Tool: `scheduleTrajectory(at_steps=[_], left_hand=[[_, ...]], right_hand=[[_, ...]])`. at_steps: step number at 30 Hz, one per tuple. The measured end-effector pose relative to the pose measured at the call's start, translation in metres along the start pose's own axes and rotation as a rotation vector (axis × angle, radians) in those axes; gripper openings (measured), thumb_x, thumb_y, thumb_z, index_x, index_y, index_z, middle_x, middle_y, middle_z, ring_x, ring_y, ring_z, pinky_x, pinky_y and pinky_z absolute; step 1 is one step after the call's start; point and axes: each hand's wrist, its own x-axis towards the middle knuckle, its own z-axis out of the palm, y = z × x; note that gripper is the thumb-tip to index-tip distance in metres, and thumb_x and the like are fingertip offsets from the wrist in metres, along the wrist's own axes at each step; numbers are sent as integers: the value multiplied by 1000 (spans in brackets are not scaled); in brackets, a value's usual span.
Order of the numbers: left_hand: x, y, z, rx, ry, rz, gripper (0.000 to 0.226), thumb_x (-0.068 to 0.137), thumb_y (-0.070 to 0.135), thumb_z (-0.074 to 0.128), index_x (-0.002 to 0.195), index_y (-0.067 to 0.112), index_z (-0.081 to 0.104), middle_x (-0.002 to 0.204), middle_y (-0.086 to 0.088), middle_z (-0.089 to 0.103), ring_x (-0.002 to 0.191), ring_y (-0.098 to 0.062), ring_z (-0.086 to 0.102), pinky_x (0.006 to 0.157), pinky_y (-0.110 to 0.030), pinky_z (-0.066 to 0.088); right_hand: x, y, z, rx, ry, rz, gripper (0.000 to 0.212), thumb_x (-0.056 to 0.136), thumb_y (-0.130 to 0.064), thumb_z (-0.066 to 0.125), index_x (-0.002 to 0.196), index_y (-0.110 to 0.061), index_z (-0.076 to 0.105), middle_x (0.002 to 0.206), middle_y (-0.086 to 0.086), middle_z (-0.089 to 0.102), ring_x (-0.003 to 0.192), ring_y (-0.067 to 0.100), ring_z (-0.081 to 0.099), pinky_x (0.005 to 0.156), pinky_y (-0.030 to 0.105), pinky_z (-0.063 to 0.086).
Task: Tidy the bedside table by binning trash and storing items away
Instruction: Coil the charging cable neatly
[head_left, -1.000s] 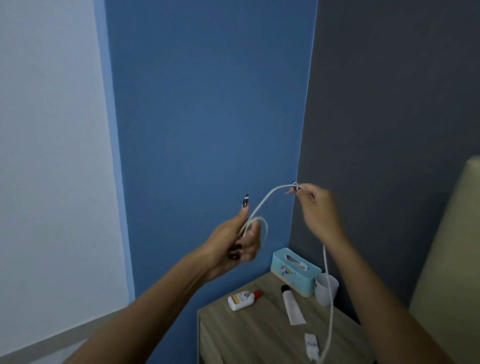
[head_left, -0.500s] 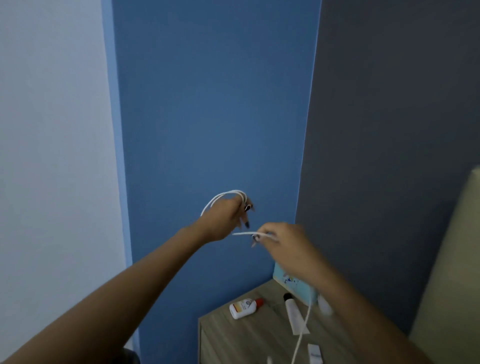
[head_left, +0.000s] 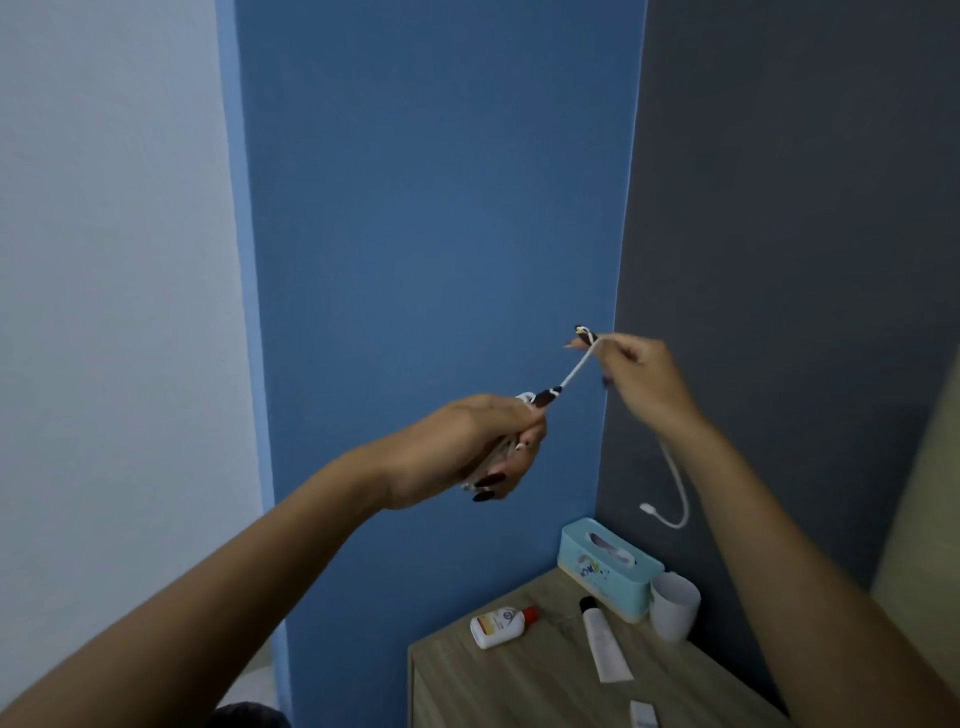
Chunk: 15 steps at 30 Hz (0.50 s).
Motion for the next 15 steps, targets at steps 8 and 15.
scheduleTrajectory(at_steps=[8, 15], left_hand=[[45, 26, -23, -206, 424, 280, 29, 102, 13, 33, 85, 0, 54, 78, -7, 69, 73, -17, 69, 73, -23, 58], [1, -19, -94, 1013, 568, 181, 38, 94, 12, 43, 63, 29, 58, 72, 2, 66, 68, -7, 65, 72, -35, 55]], right_hand=[[-70, -36, 112, -111, -368, -75, 26, 99, -27, 35, 85, -18, 55, 79, 13, 62, 68, 28, 57, 65, 39, 45], [-65, -35, 80, -261, -366, -244, 21, 98, -28, 41, 93, -24, 61, 55, -3, 43, 46, 10, 38, 48, 31, 32]])
